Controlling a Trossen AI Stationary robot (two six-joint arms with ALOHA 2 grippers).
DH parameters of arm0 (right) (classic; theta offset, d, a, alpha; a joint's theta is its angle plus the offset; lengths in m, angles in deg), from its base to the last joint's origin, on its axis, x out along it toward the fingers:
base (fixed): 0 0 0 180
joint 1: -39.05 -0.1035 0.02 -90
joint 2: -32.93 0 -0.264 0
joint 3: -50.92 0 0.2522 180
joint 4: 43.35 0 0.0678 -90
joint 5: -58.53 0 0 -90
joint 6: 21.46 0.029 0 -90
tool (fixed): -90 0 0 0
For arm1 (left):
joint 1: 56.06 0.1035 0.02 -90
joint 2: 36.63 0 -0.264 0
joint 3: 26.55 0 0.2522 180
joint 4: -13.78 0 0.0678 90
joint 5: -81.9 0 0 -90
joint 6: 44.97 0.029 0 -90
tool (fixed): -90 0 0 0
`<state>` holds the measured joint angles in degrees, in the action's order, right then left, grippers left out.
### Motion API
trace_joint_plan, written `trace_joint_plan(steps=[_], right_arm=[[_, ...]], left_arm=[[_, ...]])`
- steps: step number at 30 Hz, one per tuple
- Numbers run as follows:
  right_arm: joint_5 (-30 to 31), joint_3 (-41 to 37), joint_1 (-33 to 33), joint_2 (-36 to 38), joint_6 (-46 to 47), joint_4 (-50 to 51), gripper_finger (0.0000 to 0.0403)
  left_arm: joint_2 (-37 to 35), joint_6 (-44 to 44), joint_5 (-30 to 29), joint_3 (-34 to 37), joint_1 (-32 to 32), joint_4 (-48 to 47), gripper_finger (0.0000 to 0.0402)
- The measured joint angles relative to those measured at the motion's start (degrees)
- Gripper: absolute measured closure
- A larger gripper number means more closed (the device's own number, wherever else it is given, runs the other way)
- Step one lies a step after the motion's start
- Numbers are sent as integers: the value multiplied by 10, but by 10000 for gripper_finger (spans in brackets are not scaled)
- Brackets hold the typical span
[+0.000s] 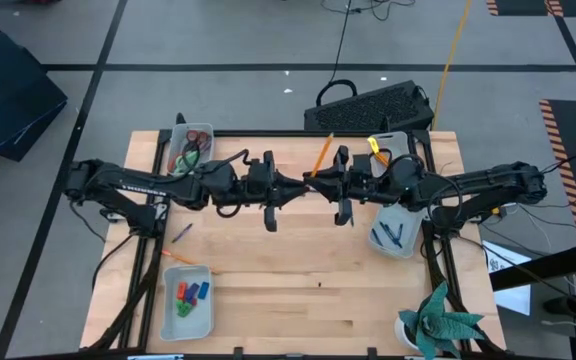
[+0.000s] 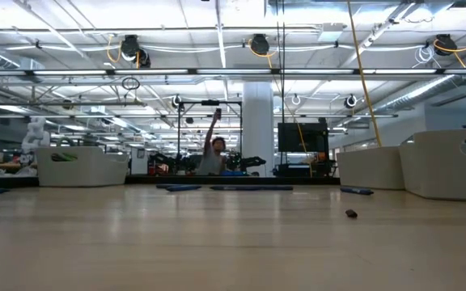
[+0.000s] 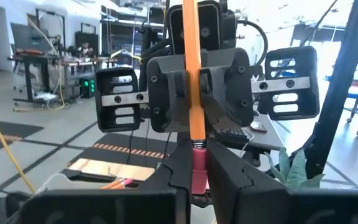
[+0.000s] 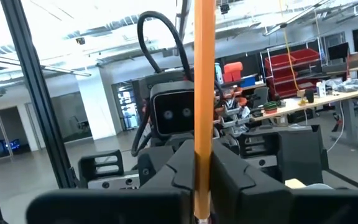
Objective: Sort crayons/erasers/pens/pencils in bins
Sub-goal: Put the orange pencil into the top right gray bin
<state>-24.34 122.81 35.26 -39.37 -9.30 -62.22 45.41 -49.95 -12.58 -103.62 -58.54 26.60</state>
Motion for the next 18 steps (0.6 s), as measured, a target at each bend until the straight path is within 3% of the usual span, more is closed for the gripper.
trace_joint_plan(steps=[4,7,13,18], right_arm=[[1,6,0,0,-9,21,386],[1,38,3,4,-12,107,386],[16,158,41,8,4,432,386],[37,281,104,7,59,790,386]], left_arm=[[-3,12,-9,0,-2,-9,343],[-21,21,-11,0,-2,-29,298],[-98,96,-27,0,-2,-111,202],[-195,115,-29,0,-2,-239,161]])
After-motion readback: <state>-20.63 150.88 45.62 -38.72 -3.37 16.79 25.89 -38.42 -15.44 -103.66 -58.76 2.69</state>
